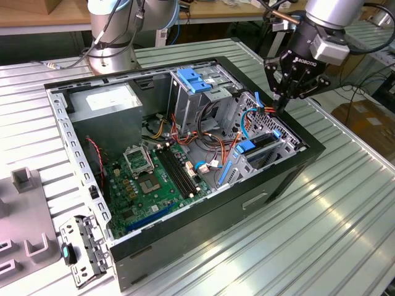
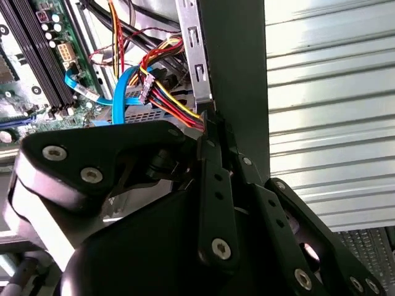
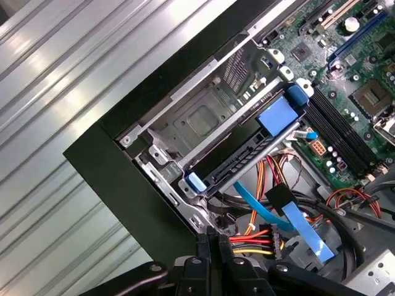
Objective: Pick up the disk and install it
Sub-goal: 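Insert the first disk wire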
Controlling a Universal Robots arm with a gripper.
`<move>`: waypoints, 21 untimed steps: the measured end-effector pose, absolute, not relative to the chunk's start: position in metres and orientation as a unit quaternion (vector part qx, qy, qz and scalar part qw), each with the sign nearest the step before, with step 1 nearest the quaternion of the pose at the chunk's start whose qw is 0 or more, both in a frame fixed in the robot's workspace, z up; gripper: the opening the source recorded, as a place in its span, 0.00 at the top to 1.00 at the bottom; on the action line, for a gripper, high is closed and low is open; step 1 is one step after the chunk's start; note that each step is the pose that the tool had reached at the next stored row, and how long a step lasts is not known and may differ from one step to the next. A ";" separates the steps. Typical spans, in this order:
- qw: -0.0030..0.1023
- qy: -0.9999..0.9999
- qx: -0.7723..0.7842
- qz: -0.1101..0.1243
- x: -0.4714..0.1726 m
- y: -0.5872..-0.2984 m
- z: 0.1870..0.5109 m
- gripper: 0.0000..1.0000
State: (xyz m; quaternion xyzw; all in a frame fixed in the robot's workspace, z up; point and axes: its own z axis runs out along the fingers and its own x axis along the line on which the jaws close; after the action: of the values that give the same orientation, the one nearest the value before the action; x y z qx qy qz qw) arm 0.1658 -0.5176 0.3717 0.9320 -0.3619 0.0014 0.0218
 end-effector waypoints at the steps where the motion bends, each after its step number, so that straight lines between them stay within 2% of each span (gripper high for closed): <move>1: 0.022 -0.371 0.928 0.001 0.166 -0.518 0.372 0.83; 21: 0.021 -0.561 0.828 -0.004 0.166 -0.518 0.372 0.83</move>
State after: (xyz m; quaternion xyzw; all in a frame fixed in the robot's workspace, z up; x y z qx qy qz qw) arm 0.1658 -0.5176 0.3717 0.8275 -0.5610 -0.0036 0.0215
